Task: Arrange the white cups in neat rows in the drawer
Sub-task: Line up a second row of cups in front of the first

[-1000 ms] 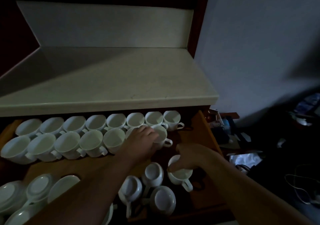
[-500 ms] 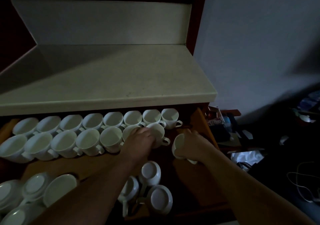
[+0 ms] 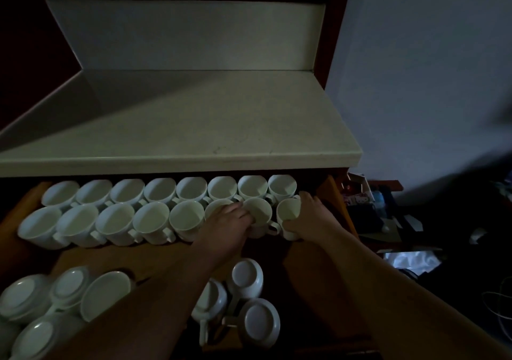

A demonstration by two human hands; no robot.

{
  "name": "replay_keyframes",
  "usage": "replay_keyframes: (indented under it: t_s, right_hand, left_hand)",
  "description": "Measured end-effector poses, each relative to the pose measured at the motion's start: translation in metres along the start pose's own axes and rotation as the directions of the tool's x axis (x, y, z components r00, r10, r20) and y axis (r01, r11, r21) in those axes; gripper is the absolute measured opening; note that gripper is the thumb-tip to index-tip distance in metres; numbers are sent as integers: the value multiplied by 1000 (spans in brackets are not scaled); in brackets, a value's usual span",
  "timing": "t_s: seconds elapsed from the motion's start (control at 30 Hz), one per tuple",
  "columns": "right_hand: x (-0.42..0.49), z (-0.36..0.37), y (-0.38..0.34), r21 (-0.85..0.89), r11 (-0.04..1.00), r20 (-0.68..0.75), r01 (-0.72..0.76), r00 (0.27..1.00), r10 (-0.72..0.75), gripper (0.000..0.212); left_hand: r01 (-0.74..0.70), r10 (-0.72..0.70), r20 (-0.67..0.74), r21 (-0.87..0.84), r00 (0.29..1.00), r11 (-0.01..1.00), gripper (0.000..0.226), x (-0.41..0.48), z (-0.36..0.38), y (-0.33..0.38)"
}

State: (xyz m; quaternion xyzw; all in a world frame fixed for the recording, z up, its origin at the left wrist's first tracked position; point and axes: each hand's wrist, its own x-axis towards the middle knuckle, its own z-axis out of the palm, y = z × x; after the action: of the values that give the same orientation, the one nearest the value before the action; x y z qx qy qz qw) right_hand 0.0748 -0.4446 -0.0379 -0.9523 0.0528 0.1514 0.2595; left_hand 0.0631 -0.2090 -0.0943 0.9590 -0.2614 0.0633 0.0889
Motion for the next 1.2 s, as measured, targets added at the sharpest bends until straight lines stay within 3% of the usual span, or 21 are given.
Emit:
replay_keyframes:
  t_s: [0.2, 0.57, 0.93, 1.2]
  right_hand:
    - [3, 10, 7, 85, 996, -47, -3, 999, 7, 92]
    - [2, 26, 25, 270, 962, -103, -35, 993, 65, 82]
    - [0, 27, 25, 320, 947, -82, -31, 995, 61, 95]
    - [-16, -3, -11, 244, 957, -269, 155, 959, -87, 61]
  left_hand:
    - [10, -10, 5, 3, 1000, 1000, 9, 3, -3, 3]
    - [61, -61, -44, -4, 997, 998, 10, -3, 4, 5]
    - [96, -102, -86, -75, 991, 993, 25, -7, -1, 19]
    - [286, -314, -71, -264, 947, 921, 34, -22, -55, 18]
